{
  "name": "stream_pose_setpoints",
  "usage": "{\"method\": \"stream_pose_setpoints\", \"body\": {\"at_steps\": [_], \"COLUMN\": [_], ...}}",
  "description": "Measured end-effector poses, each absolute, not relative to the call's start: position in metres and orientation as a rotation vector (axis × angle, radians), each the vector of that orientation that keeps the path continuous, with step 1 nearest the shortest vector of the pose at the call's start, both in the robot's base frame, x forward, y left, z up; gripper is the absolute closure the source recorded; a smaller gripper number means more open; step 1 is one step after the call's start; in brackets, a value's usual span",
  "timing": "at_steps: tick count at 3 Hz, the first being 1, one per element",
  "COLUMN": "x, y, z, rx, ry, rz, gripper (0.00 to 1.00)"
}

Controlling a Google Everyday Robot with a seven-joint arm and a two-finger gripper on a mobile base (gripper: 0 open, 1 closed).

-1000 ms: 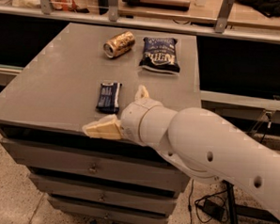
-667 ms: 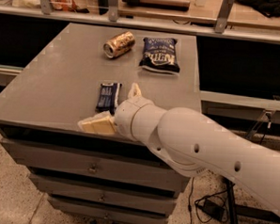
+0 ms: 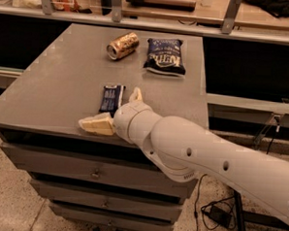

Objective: Pick rxbar blueberry

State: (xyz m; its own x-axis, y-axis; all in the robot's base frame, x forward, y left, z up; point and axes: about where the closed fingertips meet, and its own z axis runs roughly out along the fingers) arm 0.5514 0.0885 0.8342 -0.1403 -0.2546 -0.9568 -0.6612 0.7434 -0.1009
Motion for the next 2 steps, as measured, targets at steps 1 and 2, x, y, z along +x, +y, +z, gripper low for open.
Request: {"method": "stream_pose_setpoints", "body": {"at_steps": [1,2], "x": [0.5644,0.5688], "y": [0.0847,0.0811], "z": [0.8288,0.8271], "rx": [-0.672,-0.646], "ry": [1.727,1.746], "rz": [0.377,0.35], "gripper": [0.27,0.49]}}
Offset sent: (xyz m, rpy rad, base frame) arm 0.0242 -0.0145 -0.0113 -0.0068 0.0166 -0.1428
